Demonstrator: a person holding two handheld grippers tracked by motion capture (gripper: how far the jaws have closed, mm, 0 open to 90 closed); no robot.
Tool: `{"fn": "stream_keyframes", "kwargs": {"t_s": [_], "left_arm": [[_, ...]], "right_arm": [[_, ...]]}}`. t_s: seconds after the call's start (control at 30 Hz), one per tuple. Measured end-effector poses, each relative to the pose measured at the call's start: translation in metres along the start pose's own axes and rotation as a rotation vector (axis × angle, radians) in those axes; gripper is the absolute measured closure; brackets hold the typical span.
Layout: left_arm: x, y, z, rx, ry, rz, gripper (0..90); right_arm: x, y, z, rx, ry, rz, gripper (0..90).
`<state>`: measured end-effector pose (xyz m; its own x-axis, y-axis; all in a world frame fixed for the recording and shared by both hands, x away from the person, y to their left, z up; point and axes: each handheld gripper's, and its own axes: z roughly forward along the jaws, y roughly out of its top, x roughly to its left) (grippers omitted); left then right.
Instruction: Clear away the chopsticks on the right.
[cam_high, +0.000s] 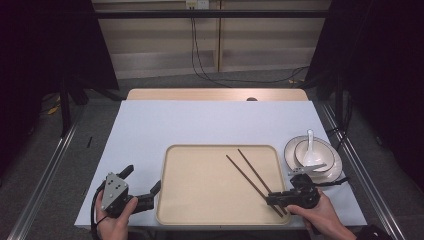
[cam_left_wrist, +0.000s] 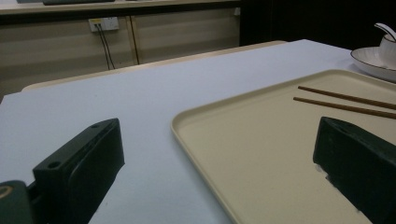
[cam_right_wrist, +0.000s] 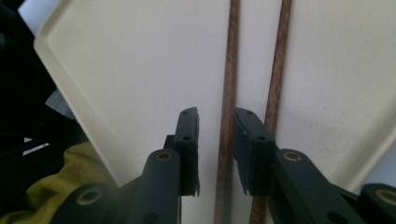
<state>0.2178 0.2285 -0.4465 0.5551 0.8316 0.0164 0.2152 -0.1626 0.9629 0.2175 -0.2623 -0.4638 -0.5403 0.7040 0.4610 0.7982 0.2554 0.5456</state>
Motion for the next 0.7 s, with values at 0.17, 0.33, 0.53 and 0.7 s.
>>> {"fn": "stream_keyframes", "kwargs": {"t_s": [0.17,0.33,0.53,0.7], "left_arm": [[0.000,0.000,0.000,0.001,-0.004,0.000,1.9],[0.000,0.000,0.001,0.009,-0.007,0.000,1.9],[-0.001,0.000,0.001,0.010,-0.013,-0.007,2.0],[-0.002,-0.001,0.002,0.017,-0.014,-0.009,2.0]], "right_arm": [[-0.005,0.004,-0.018,-0.114,-0.025,-0.121,53.2],[-0.013,0.008,-0.034,-0.228,-0.075,-0.219,27.9],[-0.021,0.004,-0.051,-0.274,-0.078,-0.304,13.0],[-0.034,-0.004,-0.065,-0.304,-0.140,-0.335,13.6]]}}
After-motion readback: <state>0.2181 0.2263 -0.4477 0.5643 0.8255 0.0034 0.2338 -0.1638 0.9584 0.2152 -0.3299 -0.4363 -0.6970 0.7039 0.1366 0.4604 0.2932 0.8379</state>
